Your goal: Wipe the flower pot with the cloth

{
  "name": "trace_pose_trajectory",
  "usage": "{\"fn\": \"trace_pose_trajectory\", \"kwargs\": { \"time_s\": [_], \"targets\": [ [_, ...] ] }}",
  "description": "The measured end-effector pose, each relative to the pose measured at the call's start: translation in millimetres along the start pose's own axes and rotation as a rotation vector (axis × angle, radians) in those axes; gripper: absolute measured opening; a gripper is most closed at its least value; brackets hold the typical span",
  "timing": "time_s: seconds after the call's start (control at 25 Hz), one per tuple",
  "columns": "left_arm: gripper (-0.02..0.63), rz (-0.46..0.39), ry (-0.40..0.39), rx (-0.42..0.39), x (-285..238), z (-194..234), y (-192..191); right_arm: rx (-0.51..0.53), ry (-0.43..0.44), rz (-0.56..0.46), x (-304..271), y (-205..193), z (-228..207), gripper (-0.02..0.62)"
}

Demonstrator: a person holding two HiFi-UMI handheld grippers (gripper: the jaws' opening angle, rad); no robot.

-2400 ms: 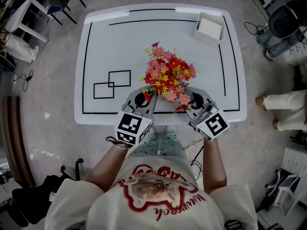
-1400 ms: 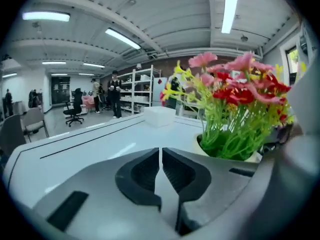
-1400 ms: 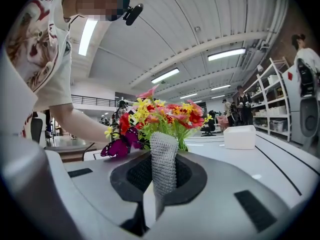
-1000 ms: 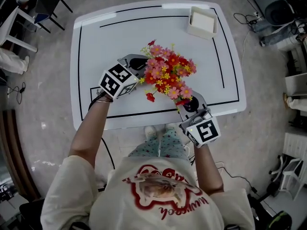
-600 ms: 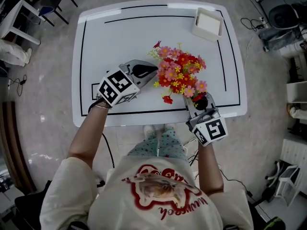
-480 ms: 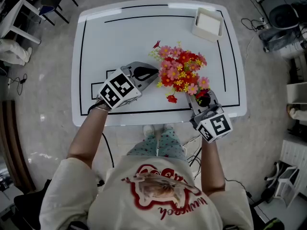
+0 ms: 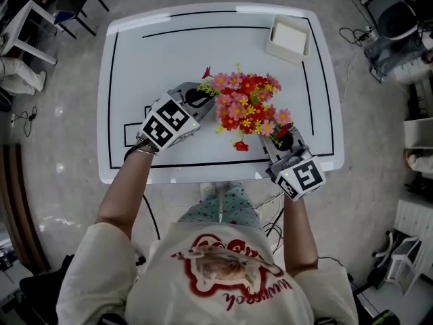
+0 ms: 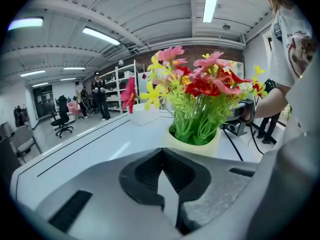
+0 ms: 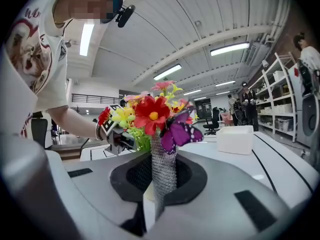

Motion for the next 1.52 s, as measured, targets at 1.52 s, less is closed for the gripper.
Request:
{"fn": "trace_pose_trajectory", "kwargs": {
  "time_s": [1.52],
  "targets": [
    [0.002,-0.070,0.079,0.153,38,-57,2,-0.137,-0.154,-0.068,-15,-10,-14,0.026]
  ]
}}
Point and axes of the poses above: the fingertips, and each gripper's own axes: x backward along the fingers, z to its left, y out of its top, the point moved 7 cm from there along x, backward along the fingers, and after that the axes turned 14 degrees about y, right-handed, at the moved point
